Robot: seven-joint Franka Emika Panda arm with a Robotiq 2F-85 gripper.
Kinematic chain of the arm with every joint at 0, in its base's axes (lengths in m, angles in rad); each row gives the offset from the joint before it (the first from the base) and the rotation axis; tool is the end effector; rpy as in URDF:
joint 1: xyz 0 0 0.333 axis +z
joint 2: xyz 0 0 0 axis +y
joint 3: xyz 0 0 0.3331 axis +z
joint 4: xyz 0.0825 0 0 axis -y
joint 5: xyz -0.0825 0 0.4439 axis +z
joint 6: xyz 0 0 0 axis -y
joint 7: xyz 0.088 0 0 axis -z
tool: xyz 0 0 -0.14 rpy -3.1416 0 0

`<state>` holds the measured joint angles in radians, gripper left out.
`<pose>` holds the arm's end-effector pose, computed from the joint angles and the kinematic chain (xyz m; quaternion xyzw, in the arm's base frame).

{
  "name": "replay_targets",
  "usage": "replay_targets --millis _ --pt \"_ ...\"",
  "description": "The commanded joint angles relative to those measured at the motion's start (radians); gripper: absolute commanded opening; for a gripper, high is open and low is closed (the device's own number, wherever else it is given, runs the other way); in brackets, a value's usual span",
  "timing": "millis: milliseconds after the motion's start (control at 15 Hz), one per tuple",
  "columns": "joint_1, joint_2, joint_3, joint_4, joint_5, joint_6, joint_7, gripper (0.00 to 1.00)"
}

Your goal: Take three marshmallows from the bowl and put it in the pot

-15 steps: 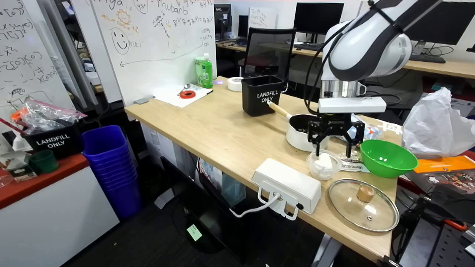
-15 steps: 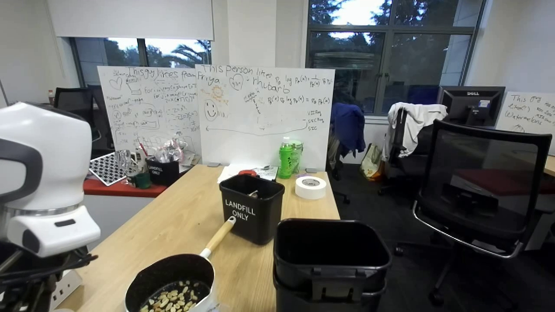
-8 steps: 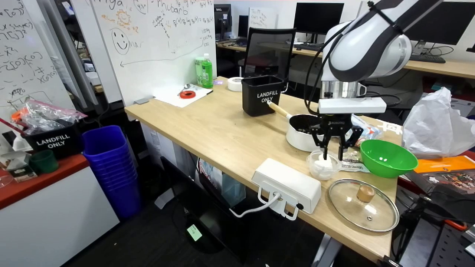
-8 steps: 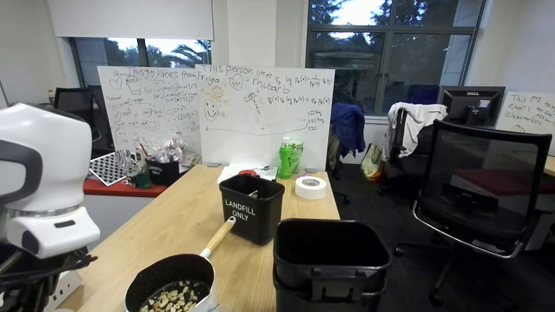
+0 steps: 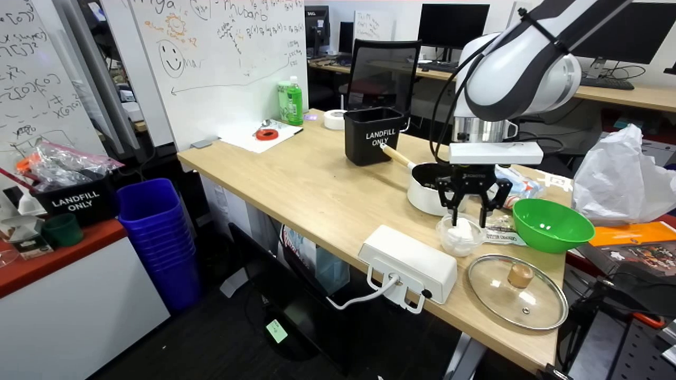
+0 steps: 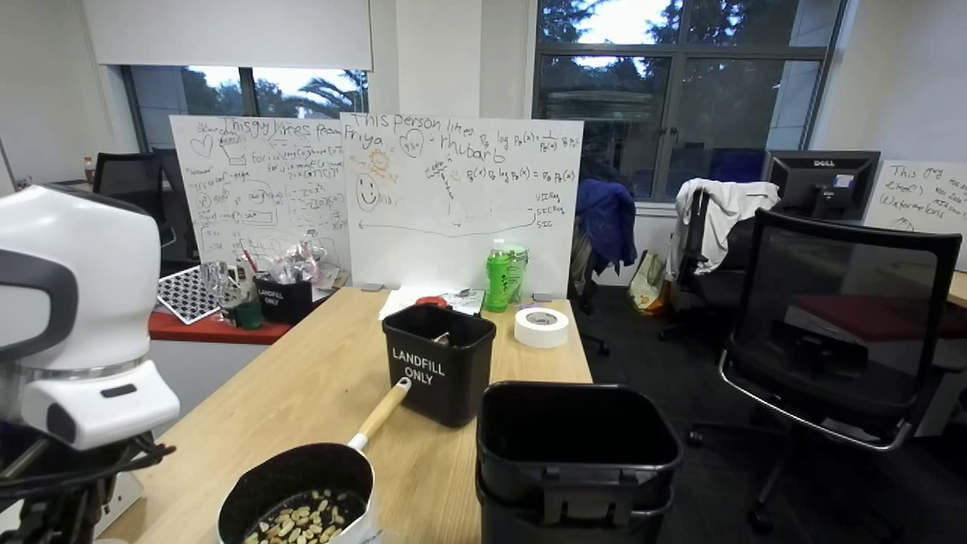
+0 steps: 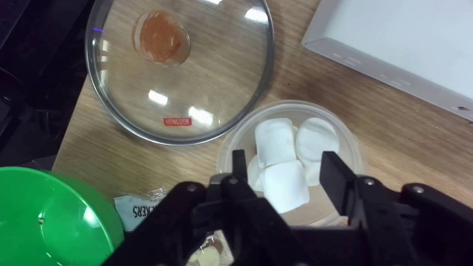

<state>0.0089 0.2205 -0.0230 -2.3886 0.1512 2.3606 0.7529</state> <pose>0.5010 -0.0023 0.1423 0.8953 -0.4258 -0.1308 0.0039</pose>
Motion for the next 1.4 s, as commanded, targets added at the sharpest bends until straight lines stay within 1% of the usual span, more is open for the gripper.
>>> replay_targets --millis 0,67,267,400,467,533,600,1333 --pt "0.019 0.017 -0.016 0.009 -0.020 0.020 0.023 0.52" --pt "0.019 0.018 -0.016 0.009 -0.020 0.021 0.025 0.51" --pt "0.020 0.020 -0.017 0.011 -0.023 0.023 0.028 0.54" --pt "0.021 0.023 -0.017 0.011 -0.025 0.024 0.029 0.59" --pt "0.022 0.025 -0.018 0.012 -0.026 0.024 0.030 0.59" --pt "0.022 0.027 -0.018 0.012 -0.026 0.024 0.030 0.61" --pt "0.022 0.030 -0.019 0.014 -0.027 0.023 0.031 0.59" --pt "0.023 0.072 -0.031 0.053 -0.022 0.018 0.026 0.59"
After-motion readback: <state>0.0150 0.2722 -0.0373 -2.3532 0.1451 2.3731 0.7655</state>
